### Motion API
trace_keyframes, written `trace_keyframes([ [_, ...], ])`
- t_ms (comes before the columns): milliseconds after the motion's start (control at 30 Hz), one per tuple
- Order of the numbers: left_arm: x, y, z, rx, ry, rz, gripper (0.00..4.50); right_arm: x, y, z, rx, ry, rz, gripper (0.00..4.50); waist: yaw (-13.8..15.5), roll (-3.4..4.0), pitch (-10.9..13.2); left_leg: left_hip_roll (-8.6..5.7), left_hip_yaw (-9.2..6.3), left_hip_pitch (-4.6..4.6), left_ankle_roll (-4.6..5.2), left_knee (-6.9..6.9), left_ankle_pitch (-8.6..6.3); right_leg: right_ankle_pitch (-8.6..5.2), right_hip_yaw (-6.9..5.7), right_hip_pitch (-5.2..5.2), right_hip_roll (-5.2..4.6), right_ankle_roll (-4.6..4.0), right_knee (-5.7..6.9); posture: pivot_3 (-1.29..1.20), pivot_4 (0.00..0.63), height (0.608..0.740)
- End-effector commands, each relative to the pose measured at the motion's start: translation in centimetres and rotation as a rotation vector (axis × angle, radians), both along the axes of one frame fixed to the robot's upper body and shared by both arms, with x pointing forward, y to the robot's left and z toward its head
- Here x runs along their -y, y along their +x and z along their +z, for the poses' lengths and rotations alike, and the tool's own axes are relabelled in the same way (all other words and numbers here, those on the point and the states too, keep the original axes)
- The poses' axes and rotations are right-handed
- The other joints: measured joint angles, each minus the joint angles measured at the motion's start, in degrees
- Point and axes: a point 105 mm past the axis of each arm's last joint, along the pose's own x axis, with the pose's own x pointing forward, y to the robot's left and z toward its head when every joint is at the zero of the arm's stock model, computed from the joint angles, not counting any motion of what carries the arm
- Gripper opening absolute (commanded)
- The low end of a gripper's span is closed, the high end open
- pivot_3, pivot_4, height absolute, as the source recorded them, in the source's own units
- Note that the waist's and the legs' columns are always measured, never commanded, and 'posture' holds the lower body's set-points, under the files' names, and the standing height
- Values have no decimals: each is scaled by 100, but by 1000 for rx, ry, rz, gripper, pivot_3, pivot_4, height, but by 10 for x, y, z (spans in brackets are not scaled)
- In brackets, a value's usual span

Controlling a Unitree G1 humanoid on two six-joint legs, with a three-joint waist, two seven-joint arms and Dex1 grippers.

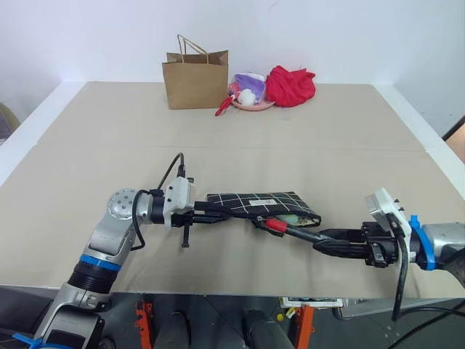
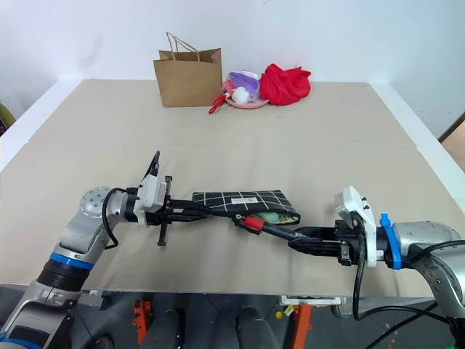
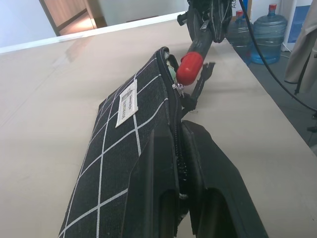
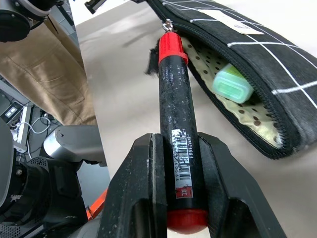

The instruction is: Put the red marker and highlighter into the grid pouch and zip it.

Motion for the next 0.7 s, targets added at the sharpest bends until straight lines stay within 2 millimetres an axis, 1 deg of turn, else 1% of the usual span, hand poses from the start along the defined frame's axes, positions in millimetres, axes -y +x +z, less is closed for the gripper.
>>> trace_keyframes([
  [33, 2, -5, 10, 40, -16, -21, 0, 3, 3, 12, 43, 3, -11, 610, 0, 0, 0, 0, 0, 0, 0, 0, 0, 0, 0, 0, 0, 0, 0, 0, 150, 740],
  [200, 4, -6, 9, 36, -19, -26, 0, 5, 8, 10, 48, -10, -30, 610, 0, 0, 0, 0, 0, 0, 0, 0, 0, 0, 0, 0, 0, 0, 0, 0, 150, 740],
  [433, 5, -6, 8, 37, -21, -24, 0, 4, 16, 12, 51, -6, -54, 610, -1, 0, 0, 0, 0, 0, 0, 0, 0, 0, 0, 0, 0, 1, 0, 0, 150, 740],
  [567, 5, -6, 8, 36, -24, -24, 0, -7, 24, 5, 59, -54, -29, 610, -14, 1, 0, 0, 0, 1, 0, 0, 0, 1, 0, -1, 0, 1, 0, 0, 150, 740],
  [700, 8, -7, 8, 38, -31, -26, 0, -26, 32, 6, 51, -14, -15, 610, -9, -1, 1, 0, 0, 0, 0, 0, 0, 1, 0, -2, 1, 0, 1, 0, 150, 740],
])
